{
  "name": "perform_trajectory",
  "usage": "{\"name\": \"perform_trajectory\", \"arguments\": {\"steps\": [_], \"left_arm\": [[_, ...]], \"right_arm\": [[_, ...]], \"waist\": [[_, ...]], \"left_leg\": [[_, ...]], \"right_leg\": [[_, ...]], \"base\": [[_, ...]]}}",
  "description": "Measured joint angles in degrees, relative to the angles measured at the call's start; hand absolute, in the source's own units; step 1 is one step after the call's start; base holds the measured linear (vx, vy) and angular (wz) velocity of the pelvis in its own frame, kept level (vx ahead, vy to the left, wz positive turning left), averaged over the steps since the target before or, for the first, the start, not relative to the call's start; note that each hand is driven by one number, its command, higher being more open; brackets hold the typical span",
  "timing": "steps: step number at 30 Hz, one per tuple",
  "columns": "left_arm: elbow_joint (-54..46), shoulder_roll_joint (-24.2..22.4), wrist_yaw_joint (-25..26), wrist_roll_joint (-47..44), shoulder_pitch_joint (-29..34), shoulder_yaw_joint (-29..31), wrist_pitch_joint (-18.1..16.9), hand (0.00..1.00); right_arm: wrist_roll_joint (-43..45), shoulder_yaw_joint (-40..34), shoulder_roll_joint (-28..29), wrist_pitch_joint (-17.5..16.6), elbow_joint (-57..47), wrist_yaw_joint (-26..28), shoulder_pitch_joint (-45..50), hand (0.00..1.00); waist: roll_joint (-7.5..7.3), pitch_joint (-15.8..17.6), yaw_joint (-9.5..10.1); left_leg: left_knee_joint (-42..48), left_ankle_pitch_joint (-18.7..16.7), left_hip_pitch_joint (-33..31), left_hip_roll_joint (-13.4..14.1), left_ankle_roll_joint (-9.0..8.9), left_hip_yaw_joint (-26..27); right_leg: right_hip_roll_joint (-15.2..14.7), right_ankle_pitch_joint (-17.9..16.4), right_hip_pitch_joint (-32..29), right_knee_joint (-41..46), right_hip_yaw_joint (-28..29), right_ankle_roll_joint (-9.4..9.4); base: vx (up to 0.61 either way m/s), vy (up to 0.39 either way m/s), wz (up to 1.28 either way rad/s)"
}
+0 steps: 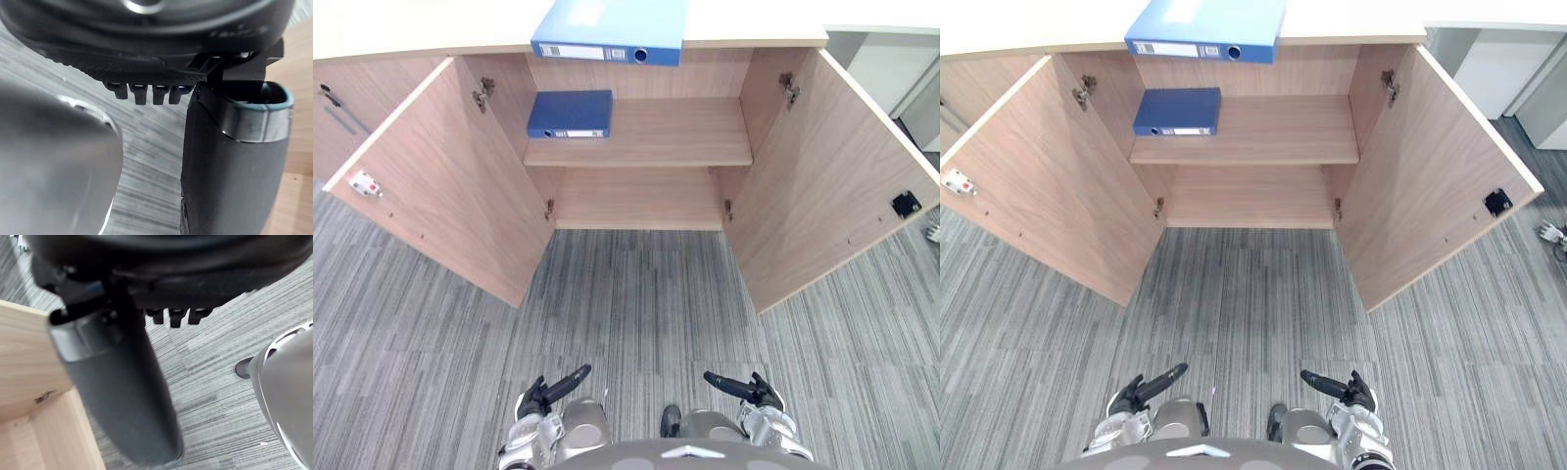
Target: Walk over to the cabinet, pick up the folder, carry it to the office cabinet, place the folder inside the office cabinet, then close the office cabinet door
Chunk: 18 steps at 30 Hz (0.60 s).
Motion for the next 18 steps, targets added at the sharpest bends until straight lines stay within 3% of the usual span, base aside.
{"name": "perform_trajectory", "arguments": {"steps": [1, 3, 5, 6, 7, 8, 9, 11, 12, 13, 15, 16, 18], "left_arm": [[-0.4, -0.2, -0.1, 0.1, 0.0, -0.1, -0.1, 1.0], [-0.7, 0.0, -0.5, 0.0, -0.1, 0.0, -0.6, 1.0], [-0.7, 0.2, -0.5, 0.0, -0.2, -0.1, -0.7, 1.0], [-0.6, 0.3, -0.3, -0.5, -0.2, 0.0, -0.8, 1.0], [-0.1, 0.9, 0.0, -1.2, -0.1, 0.0, -0.7, 1.0], [-0.1, 1.2, 0.2, -1.2, -0.1, 0.0, -0.7, 1.0], [-0.1, 1.8, 0.3, -2.1, 0.0, 0.0, -0.7, 1.0], [0.6, 2.2, 0.3, -3.3, 0.0, -0.1, -0.6, 1.0], [1.5, 2.6, 0.4, -3.7, 0.1, -0.4, -0.5, 1.0], [2.4, 3.1, 0.5, -3.8, -0.1, -1.0, -0.4, 1.0], [2.9, 3.4, 0.7, -3.9, 0.0, -1.2, -0.4, 1.0], [3.0, 3.1, 0.8, -4.3, -0.3, -1.2, -0.4, 1.0], [3.2, 2.4, 0.8, -4.5, -0.6, -1.2, -0.4, 1.0]], "right_arm": [[0.0, 0.0, 0.2, 0.0, -0.1, -0.1, -0.1, 1.0], [0.0, -0.5, 1.2, 0.0, 0.0, -0.2, -0.1, 1.0], [0.0, -0.5, 1.4, 0.0, 0.0, -0.7, 0.3, 1.0], [0.0, -0.6, 1.5, 0.1, 0.2, -0.9, 0.9, 1.0], [0.0, -0.6, 2.1, 0.2, 0.6, -0.9, 1.4, 1.0], [0.0, -0.7, 2.6, 0.2, 0.8, -0.9, 1.5, 1.0], [0.0, -1.3, 3.1, 0.3, 1.2, -0.8, 1.5, 1.0], [-0.1, -2.6, 3.4, 0.7, 1.2, -0.7, 1.6, 1.0], [-0.1, -2.7, 3.4, 0.6, 0.9, -0.7, 1.5, 1.0], [-0.1, -2.7, 3.4, 0.5, 0.8, -0.6, 1.5, 1.0], [-0.1, -2.7, 3.4, 0.6, 0.7, -0.5, 1.1, 1.0], [-0.1, -2.7, 3.5, 0.5, 0.1, -0.4, 0.8, 1.0], [-0.1, -2.7, 3.2, 0.2, -0.2, 0.1, 0.4, 1.0]], "waist": [[-0.07, 0.0, 0.21], [-1.15, -0.3, 0.9], [-1.71, -0.5, 0.99], [-2.1, -0.9, 1.29], [-3.16, -1.9, 1.54], [-3.58, -2.5, 1.53], [-4.72, -3.0, 1.97], [-5.26, -3.3, 2.51], [-5.48, -3.6, 2.33], [-5.48, -3.6, 1.85], [-5.87, -3.8, 0.95], [-5.67, -3.8, 0.58], [-4.92, -3.8, 0.41]], "left_leg": [[-2.5, -0.3, -0.7, -0.2, 0.2, 0.7], [-15.2, 0.3, -2.9, -3.3, -0.07, 1.3], [-23.5, 3.3, -3.9, -5.5, 0.0, 1.1], [-27.1, 8.8, -3.8, -6.8, 1.16, 0.8], [-27.5, 11.0, -3.2, -8.4, 3.73, 1.3], [-27.2, 9.8, -3.2, -9.0, 3.98, 1.8], [-25.4, 7.3, -2.7, -9.2, 5.31, 3.2], [-24.6, 5.5, -0.1, -9.2, 5.8, 4.5], [-26.4, 3.2, 4.0, -9.8, 6.18, 4.8], [-27.3, 2.4, 6.3, -10.5, 6.45, 4.8], [-28.9, 1.5, 10.4, -11.0, 6.32, 4.8], [-31.5, 1.2, 14.8, -11.0, 6.16, 4.8], [-34.7, 1.3, 19.4, -10.4, 6.07, 4.7]], "right_leg": [[-0.1, 0.0, 0.9, -0.5, 0.3, 0.07], [-1.8, -0.4, 4.0, -3.3, 1.7, 1.52], [-3.2, -1.1, 5.7, -4.6, 2.0, 3.01], [-4.3, -2.0, 6.8, -5.3, 2.7, 4.51], [-5.8, -2.4, 7.6, -6.4, 3.7, 5.63], [-6.5, -2.3, 7.6, -6.4, 4.0, 5.91], [-7.8, -2.0, 6.8, -3.7, 5.4, 6.39], [-8.8, -2.0, 4.3, 5.0, 6.8, 6.48], [-10.3, -0.2, -1.3, 20.1, 7.0, 9.15], [-11.1, -0.2, -4.9, 29.1, 7.8, 10.16], [-11.7, -1.3, -9.2, 38.8, 7.8, 9.51], [-11.3, -3.0, -13.3, 41.9, 6.5, 7.9], [-10.0, -5.0, -17.1, 38.2, 4.2, 5.47]], "base": [[0.27, 0.058, -0.36], [0.31, 0.11, -0.34], [0.36, 0.184, -0.15], [0.49, 0.268, -0.25], [0.45, 0.237, -0.27], [0.57, 0.287, -0.31], [0.48, 0.238, -0.33], [0.47, 0.25, -0.41], [0.46, 0.254, -0.31], [0.54, 0.27, -0.18], [0.45, 0.122, 0.07], [0.44, 0.034, 0.08], [0.46, -0.025, 0.12]]}}
